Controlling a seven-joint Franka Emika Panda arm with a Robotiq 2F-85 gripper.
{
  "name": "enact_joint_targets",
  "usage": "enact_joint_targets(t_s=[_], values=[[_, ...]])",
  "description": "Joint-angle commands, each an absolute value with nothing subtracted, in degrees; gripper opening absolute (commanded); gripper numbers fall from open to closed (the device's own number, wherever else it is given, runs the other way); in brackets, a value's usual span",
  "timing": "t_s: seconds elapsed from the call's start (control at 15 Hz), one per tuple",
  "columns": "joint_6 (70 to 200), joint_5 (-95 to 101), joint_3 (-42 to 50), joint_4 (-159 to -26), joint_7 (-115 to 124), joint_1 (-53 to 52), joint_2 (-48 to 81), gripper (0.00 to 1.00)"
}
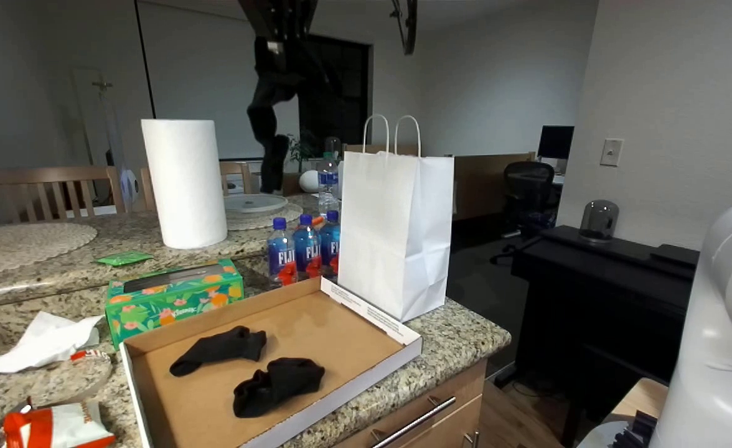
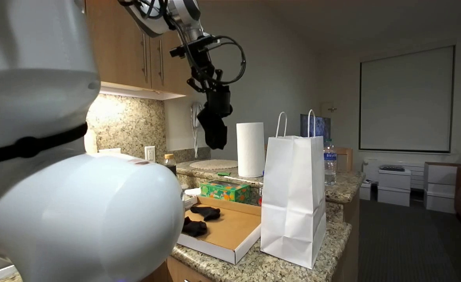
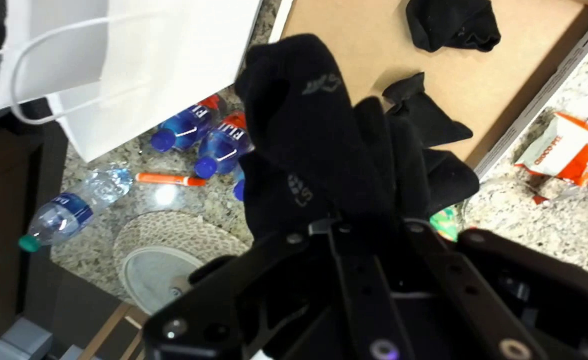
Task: Put the black socks in the white bag
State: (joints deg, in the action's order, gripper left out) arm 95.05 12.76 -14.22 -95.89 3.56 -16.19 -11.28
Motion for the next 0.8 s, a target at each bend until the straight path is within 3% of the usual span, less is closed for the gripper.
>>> enact_joint_targets(t_s=[0.0, 0.73], values=[[90.2, 15.2, -14.8, -88.5, 4.5, -13.7, -11.4, 0.08], [85.0, 6.3, -4.2, -76.1, 13.1, -4.9, -13.7, 0.08]])
